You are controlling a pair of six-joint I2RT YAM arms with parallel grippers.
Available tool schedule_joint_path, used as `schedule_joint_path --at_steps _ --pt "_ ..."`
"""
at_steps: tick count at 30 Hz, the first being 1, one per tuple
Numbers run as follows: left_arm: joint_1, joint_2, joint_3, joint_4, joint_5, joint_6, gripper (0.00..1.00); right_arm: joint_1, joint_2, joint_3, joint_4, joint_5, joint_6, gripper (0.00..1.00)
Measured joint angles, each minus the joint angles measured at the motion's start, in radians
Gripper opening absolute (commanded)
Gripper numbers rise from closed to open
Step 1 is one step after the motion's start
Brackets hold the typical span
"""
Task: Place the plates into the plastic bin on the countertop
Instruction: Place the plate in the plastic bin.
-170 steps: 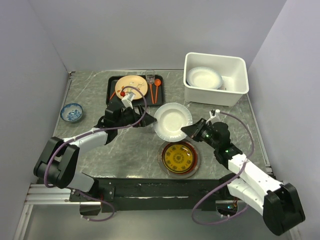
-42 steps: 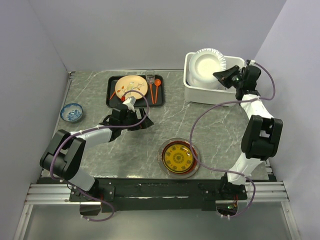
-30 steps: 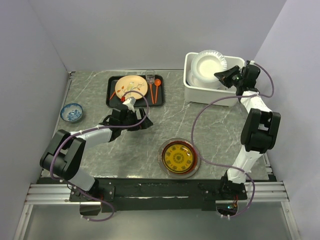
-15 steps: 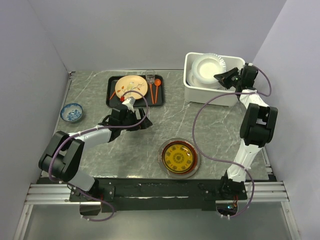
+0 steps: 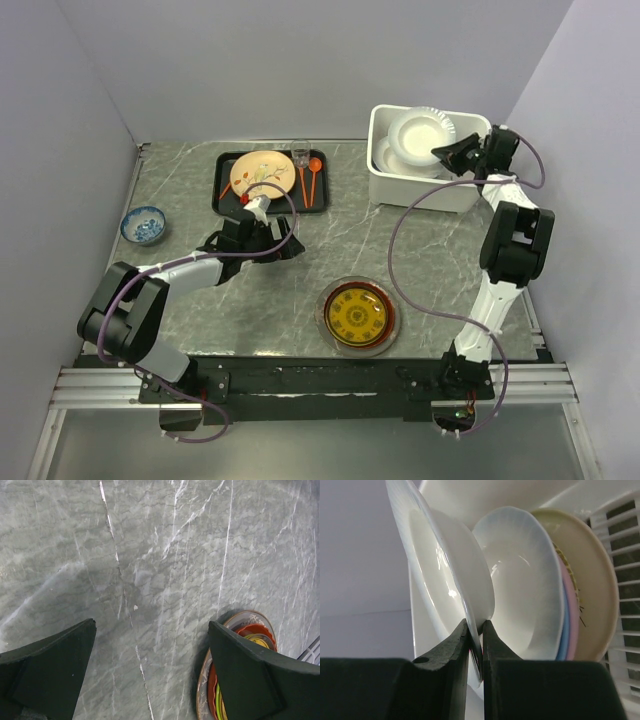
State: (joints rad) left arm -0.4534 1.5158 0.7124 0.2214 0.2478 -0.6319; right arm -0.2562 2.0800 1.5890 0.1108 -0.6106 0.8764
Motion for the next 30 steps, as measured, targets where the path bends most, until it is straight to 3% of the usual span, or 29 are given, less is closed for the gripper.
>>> schedule_joint_path --at_steps 19,30 --pt "0.0 0.002 0.0 -0.002 0.0 0.003 0.99 0.0 0.116 0.115 -0.141 -0.035 -0.047 0.06" --pt "0.0 0.018 -0.002 0.013 0.018 0.0 0.99 0.0 0.122 0.135 -0.201 -0.078 -0.072 0.35"
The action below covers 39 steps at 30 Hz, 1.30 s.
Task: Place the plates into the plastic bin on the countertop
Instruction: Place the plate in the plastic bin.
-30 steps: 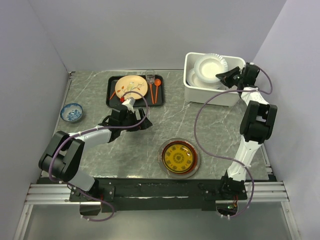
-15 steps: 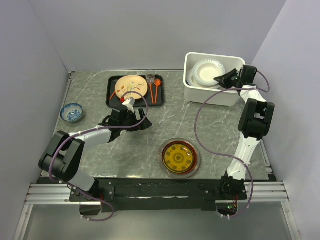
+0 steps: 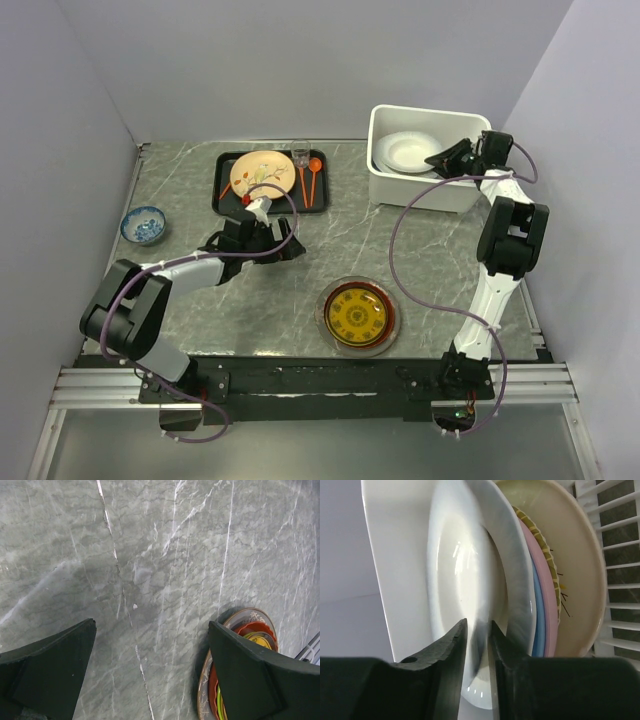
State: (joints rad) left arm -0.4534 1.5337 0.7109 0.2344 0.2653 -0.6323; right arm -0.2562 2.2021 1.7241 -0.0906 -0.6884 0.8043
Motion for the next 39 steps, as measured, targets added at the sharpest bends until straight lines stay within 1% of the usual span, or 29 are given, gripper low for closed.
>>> schedule_joint_path --at_steps 2,6,9,10,13,17,20,26,34,39 --pt "0.0 0.003 -0.003 0.005 0.002 0.0 0.99 0.0 0.0 0.004 -0.005 -0.005 -0.008 0.4" --pt "0.0 0.002 -0.007 0.007 0.003 0.0 0.99 0.0 -0.01 0.003 -0.009 -0.003 -0.02 0.47" --pt "0.0 -0.003 -0.013 0.006 0.003 0.001 0.99 0.0 -0.04 -0.023 -0.01 0.024 -0.034 0.55" --pt "0.0 -0.007 -0.017 0.006 0.003 0.002 0.99 0.0 -0.055 -0.038 -0.011 0.033 -0.036 0.59" --pt "0.0 -0.027 -0.031 0.004 0.001 0.002 0.99 -0.001 -0.114 -0.094 -0.004 0.076 -0.041 0.66" --pt "0.0 -0.059 -0.048 -0.001 -0.002 0.003 0.99 -0.002 -0.229 -0.188 0.019 0.164 -0.051 0.73" --pt "0.0 -0.083 -0.058 -0.01 -0.002 0.003 0.99 -0.004 -0.306 -0.215 0.035 0.212 -0.056 0.78" --pt "0.0 -0.111 -0.063 -0.018 -0.002 0.003 0.99 -0.005 -0.442 -0.259 0.074 0.256 -0.06 0.82" --pt "0.0 -0.123 -0.064 -0.023 -0.001 0.003 0.99 -0.005 -0.529 -0.267 0.087 0.242 -0.061 0.83" --pt "0.0 -0.123 -0.069 -0.013 0.01 0.003 0.99 0.01 -0.647 -0.353 0.094 0.223 -0.061 0.83"
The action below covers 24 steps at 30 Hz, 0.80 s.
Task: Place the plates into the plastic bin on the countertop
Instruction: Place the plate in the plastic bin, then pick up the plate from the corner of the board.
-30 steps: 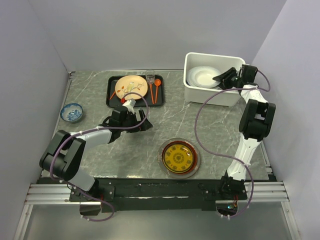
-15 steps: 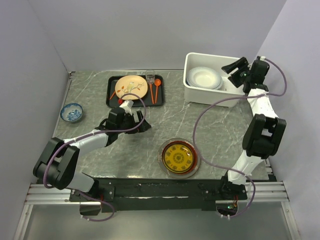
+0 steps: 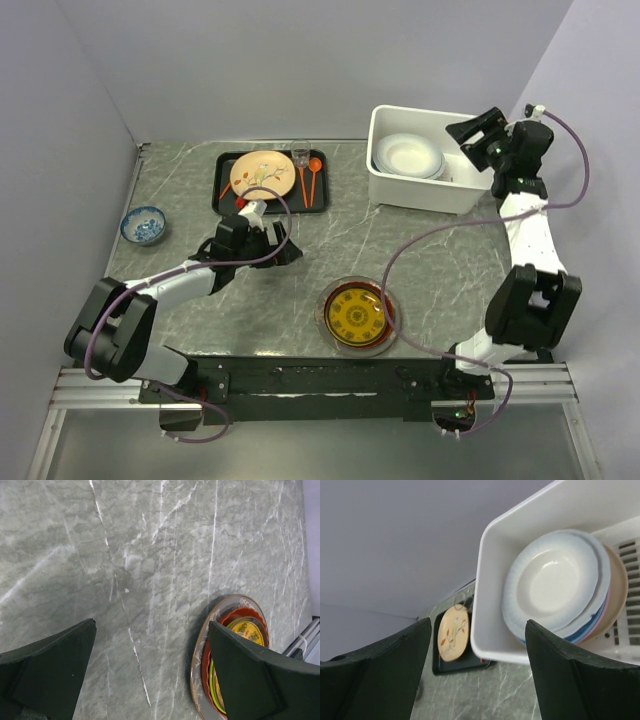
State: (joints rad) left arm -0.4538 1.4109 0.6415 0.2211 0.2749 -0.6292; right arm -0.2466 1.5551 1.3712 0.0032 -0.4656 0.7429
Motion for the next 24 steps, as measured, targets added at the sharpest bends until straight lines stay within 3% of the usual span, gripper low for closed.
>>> schedule_joint_path --at_steps 7,15,18,19,20,24 --pt "-0.017 0.0 0.0 -0.001 0.026 0.009 0.99 0.107 -0.206 -0.227 0.024 -0.009 -0.017 0.82" --pt "-0.063 0.0 -0.006 -0.002 0.051 0.025 0.95 0.286 -0.257 -0.48 0.039 0.017 -0.037 0.82" --pt "-0.095 0.0 -0.006 0.0 0.062 0.041 0.86 0.317 -0.278 -0.556 0.035 0.03 -0.039 0.81" --pt "-0.108 0.0 -0.006 0.0 0.067 0.046 0.76 0.323 -0.293 -0.581 0.038 0.035 -0.039 0.81" --pt "-0.123 0.0 -0.006 0.0 0.069 0.052 0.73 0.328 -0.312 -0.606 0.036 0.039 -0.039 0.81" --pt "-0.184 0.006 0.009 -0.01 0.076 0.082 0.66 0.334 -0.388 -0.669 0.032 0.056 -0.046 0.81"
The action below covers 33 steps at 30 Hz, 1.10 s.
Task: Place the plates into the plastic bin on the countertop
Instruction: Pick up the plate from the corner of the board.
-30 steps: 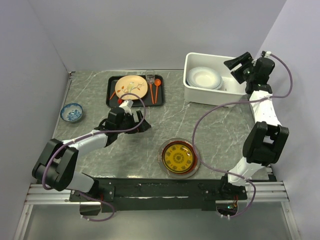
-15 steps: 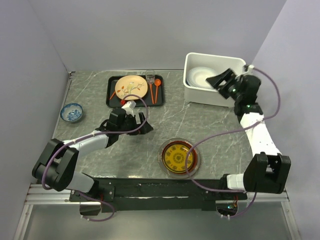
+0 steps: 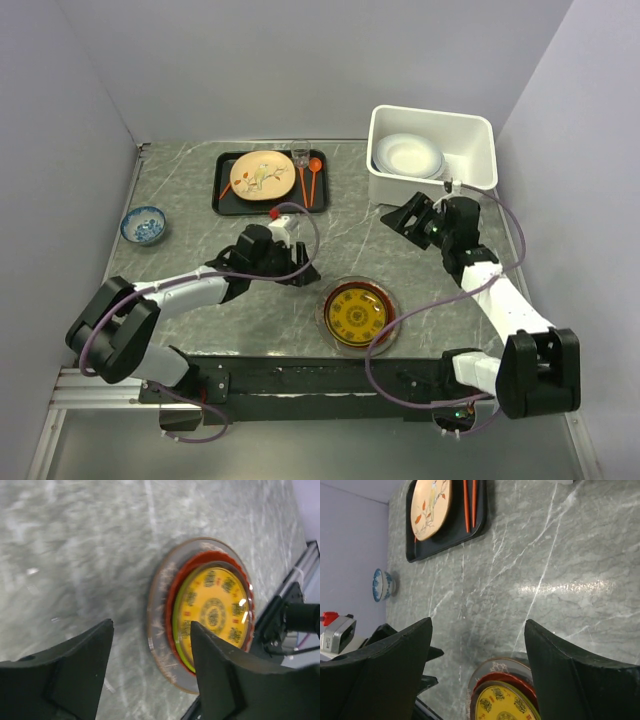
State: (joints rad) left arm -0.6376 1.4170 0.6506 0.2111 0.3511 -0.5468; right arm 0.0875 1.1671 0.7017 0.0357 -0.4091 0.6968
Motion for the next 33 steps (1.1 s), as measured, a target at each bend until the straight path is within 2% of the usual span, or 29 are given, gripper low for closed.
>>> schedule_joint_path --at_steps 6,14,25,30,33 --pt "-0.086 0.049 0.072 -0.015 0.0 0.04 0.58 0.002 -0.1 -0.091 -0.002 0.017 -0.009 0.81" --pt "-0.174 0.1 0.106 -0.045 -0.016 0.074 0.53 0.002 -0.175 -0.2 -0.024 0.031 -0.014 0.81" --pt "-0.212 0.211 0.134 -0.063 -0.038 0.09 0.46 0.002 -0.216 -0.216 -0.063 0.048 -0.041 0.81" --pt "-0.221 0.25 0.146 -0.063 -0.038 0.091 0.34 0.002 -0.208 -0.216 -0.065 0.046 -0.042 0.81" --pt "-0.223 0.263 0.154 -0.063 -0.043 0.09 0.3 0.002 -0.193 -0.216 -0.065 0.045 -0.045 0.81"
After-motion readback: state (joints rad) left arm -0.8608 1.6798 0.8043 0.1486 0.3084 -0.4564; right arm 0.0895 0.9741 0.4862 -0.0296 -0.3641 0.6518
